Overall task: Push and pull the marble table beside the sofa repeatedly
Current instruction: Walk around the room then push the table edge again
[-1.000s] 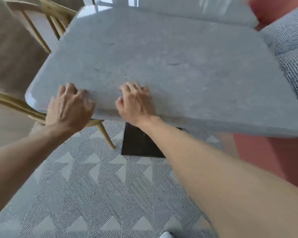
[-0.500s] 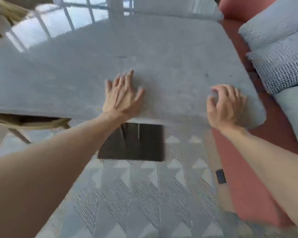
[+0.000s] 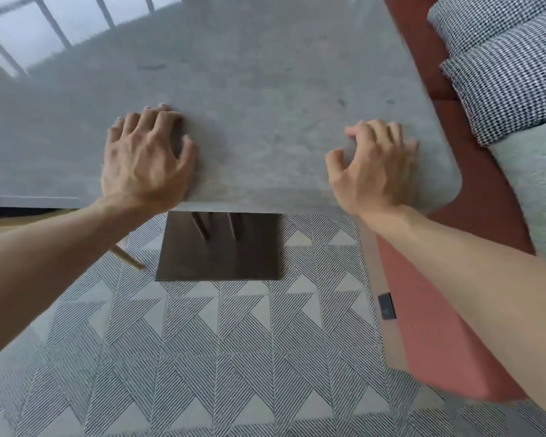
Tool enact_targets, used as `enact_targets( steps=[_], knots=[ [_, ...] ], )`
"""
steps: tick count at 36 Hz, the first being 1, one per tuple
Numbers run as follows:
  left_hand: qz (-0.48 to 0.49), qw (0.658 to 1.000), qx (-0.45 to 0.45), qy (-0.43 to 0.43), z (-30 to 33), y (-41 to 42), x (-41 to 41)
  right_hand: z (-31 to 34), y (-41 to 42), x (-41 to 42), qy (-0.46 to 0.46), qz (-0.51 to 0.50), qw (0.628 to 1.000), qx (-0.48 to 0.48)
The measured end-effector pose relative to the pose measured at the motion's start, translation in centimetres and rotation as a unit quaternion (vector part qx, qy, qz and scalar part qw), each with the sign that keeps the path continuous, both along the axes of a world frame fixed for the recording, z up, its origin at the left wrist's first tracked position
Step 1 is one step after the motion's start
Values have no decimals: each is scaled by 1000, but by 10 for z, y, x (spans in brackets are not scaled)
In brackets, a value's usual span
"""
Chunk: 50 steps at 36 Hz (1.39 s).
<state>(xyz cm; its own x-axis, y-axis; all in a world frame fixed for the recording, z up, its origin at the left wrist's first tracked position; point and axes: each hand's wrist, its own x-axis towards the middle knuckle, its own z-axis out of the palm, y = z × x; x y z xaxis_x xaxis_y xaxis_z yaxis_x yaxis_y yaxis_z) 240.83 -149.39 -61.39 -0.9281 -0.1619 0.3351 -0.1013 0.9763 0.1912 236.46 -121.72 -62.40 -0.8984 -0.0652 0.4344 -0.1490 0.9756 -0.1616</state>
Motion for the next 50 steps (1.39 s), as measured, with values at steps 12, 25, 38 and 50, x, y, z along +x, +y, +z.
enact_targets(
  steps=[12, 25, 38, 50],
  knots=[
    [19, 1000, -9, 14, -6, 11, -14, 2, 14, -18, -2, 8, 1000, -3],
    [12, 1000, 10, 25, -5, 14, -11, 3, 14, -17, -11, 5, 1000, 16],
    [31, 958, 116, -262, 94, 23, -29, 58, 20, -29, -187, 53, 978, 74],
    [-7, 947, 315, 56, 295, 80, -67, 267, 36, -111, -308, 152, 930, -130]
  ],
)
